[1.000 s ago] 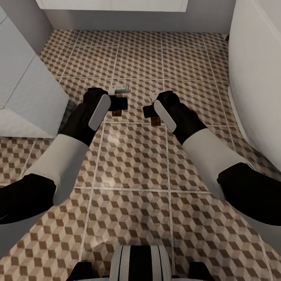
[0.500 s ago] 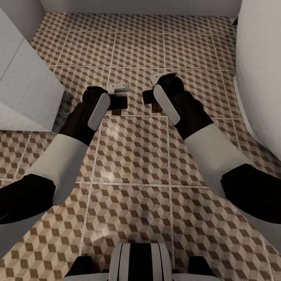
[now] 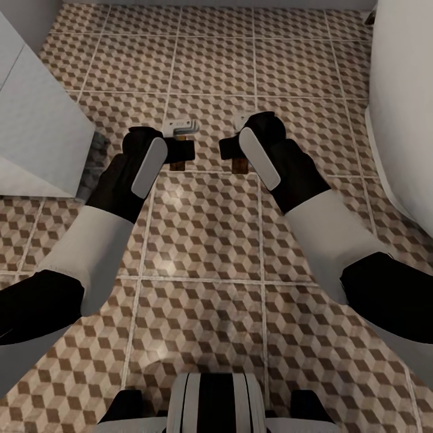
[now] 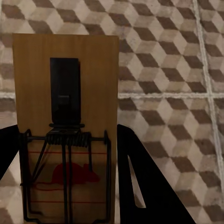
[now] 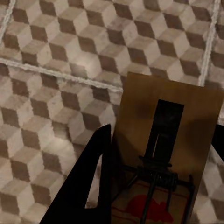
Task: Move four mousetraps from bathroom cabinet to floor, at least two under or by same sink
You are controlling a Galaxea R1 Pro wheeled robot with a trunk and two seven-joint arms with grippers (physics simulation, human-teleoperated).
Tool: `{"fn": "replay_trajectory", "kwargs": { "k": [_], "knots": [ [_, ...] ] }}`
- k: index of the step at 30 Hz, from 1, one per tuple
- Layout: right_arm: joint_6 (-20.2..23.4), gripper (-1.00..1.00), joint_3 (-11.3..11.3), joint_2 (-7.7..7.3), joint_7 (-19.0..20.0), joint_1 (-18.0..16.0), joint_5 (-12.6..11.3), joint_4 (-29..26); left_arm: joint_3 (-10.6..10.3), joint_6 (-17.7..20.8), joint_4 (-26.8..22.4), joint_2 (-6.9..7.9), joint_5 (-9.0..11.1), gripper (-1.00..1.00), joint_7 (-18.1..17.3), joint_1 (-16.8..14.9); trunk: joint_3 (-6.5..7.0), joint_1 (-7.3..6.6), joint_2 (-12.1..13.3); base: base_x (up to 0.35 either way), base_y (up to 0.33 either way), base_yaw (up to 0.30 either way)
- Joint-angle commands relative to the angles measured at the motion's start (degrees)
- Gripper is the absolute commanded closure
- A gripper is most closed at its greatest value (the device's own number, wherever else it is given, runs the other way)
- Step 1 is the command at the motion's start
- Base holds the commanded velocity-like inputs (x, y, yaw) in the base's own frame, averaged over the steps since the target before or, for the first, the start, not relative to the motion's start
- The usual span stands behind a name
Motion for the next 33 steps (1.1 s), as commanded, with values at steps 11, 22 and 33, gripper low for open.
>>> {"fn": "replay_trajectory", "kwargs": {
  "k": [11, 22, 33],
  "knots": [
    [-0.5, 1.0, -0.1, 0.0, -1.1, -0.1, -2.5, -0.5, 0.0, 0.1, -3.2, -0.06, 0.4, 1.0, 1.6, -0.1, -2.47, 0.27, -0.2, 0.0, 0.0, 0.0],
    [-1.2, 1.0, -0.2, 0.0, -2.3, -0.1, -2.5, -0.9, 0.6, -0.2, -3.6, 0.06, 0.5, 1.0, 1.7, 0.0, -3.33, 0.4, -0.2, 0.0, 0.0, 0.0],
    [-1.2, 1.0, 0.2, 0.0, -9.7, 0.0, -2.7, -7.8, 0.7, -0.2, -3.7, 0.23, 0.4, 1.0, 1.5, 0.0, -3.33, 0.53, -0.3, 0.0, 0.0, 0.0]
  ]
}}
